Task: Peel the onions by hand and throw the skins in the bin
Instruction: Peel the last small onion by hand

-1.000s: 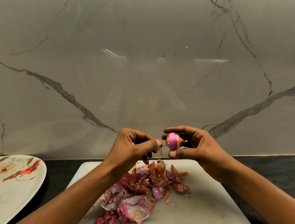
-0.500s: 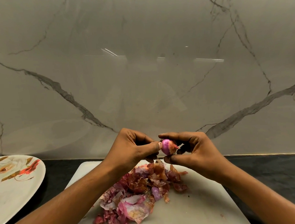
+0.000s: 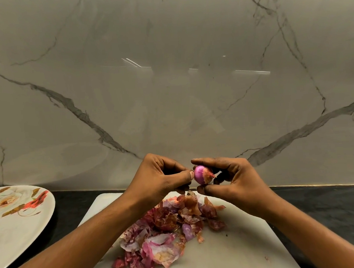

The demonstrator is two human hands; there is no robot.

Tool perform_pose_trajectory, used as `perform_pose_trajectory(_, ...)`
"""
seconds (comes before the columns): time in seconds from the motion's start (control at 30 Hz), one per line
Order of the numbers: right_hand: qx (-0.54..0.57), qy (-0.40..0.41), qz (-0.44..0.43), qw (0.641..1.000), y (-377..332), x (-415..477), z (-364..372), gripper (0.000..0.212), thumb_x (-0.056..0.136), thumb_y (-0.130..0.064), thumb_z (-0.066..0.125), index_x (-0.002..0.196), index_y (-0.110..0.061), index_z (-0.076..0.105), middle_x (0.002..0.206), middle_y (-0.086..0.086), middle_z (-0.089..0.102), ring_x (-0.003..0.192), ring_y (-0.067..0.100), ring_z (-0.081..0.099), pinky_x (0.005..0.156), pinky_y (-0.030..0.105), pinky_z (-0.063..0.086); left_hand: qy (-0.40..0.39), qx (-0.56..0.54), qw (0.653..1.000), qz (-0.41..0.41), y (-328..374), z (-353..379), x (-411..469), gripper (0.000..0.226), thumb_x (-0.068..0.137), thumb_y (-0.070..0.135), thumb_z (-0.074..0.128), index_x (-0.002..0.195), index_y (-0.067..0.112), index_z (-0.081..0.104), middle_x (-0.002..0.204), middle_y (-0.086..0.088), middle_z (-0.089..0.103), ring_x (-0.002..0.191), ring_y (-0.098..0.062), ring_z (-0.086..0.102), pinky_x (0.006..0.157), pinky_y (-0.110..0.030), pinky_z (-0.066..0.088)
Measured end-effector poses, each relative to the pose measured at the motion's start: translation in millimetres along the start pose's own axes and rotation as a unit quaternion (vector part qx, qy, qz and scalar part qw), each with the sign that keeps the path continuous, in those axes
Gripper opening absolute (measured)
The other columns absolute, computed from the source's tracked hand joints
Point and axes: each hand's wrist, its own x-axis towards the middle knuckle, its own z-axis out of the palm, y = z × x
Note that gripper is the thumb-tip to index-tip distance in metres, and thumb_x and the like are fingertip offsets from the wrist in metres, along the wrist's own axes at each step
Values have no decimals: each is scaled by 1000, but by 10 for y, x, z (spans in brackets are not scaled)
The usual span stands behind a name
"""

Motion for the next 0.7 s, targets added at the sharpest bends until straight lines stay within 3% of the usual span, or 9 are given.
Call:
perform_pose_trajectory(0.27,-50,-1,-12,999,1,-21,14,60,81,-10,89,133,-34,71,118,-20,75,111,9,68,79,22,59,17,82,996,42,-36,10,-18,7,86,5,81,82,10,84,71,-5,77,62,-18,70,60,-30,60)
perform_pose_trajectory(0.47,-43,1,-10,999,3,-18,27,59,81,-13,89,133,-34,71,118,-18,75,110,10,69,81,25,61,22,98,994,46,-55,13,-11,10,87,6,79,80,11,82,68,-4,74,60,-16,68,60,-30,60)
perform_pose_trajectory(0.7,51,9,6,999,-6,1,7,59,78,-10,92,131,-28,73,118,-10,77,103,20,76,85,35,65,51,56,997,21,-65,-3,15,9,89,5,77,81,6,80,70,-9,75,63,-19,72,63,-29,62)
